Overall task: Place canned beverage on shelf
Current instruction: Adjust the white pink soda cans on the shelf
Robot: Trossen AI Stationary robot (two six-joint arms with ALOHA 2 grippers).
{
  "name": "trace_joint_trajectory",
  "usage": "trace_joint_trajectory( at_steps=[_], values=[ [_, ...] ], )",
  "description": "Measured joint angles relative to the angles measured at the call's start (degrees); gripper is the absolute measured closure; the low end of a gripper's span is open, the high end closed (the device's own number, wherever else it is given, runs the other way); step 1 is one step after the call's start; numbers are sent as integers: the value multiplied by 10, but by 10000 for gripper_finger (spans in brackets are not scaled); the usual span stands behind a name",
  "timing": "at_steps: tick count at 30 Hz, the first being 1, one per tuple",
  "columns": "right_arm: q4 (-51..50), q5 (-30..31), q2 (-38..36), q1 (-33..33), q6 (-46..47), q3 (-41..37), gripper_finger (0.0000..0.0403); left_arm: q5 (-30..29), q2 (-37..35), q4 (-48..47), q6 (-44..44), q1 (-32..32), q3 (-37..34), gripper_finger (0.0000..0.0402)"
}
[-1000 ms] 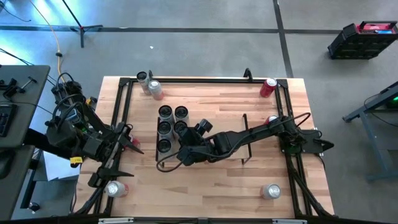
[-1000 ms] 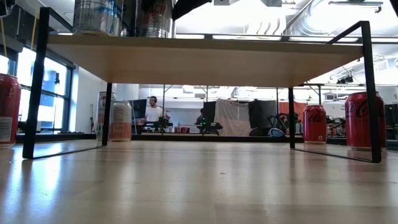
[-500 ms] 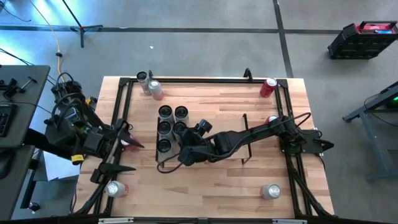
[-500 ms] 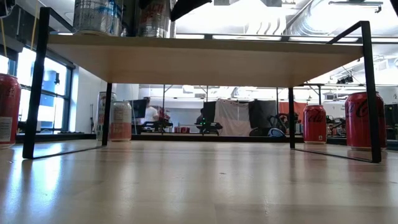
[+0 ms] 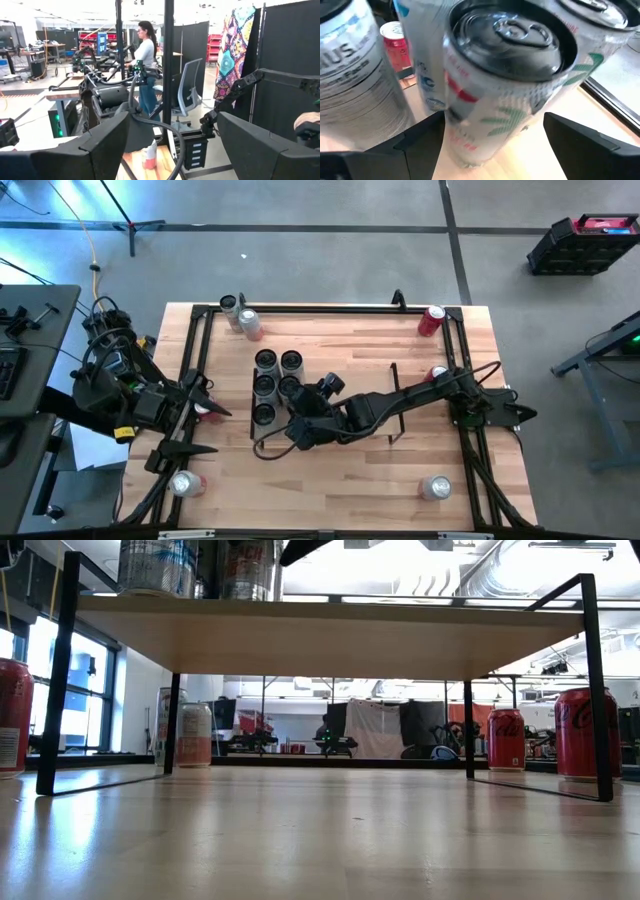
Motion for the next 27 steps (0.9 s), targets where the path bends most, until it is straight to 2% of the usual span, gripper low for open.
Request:
trace_joint_trajectory(
  at_steps=[10,15,22,27],
  values=[
    [-42,39,0,11,16,27,80,0,0,-7,0,0,0,111],
    [7,27,0,17,-25,31,80,0,0,-7,0,0,0,111],
    [24,72,0,14,-29,31,80,0,0,-6,0,0,0,111],
    [19,77,0,10,-23,31,80,0,0,-6,-1,0,0,111]
  ],
)
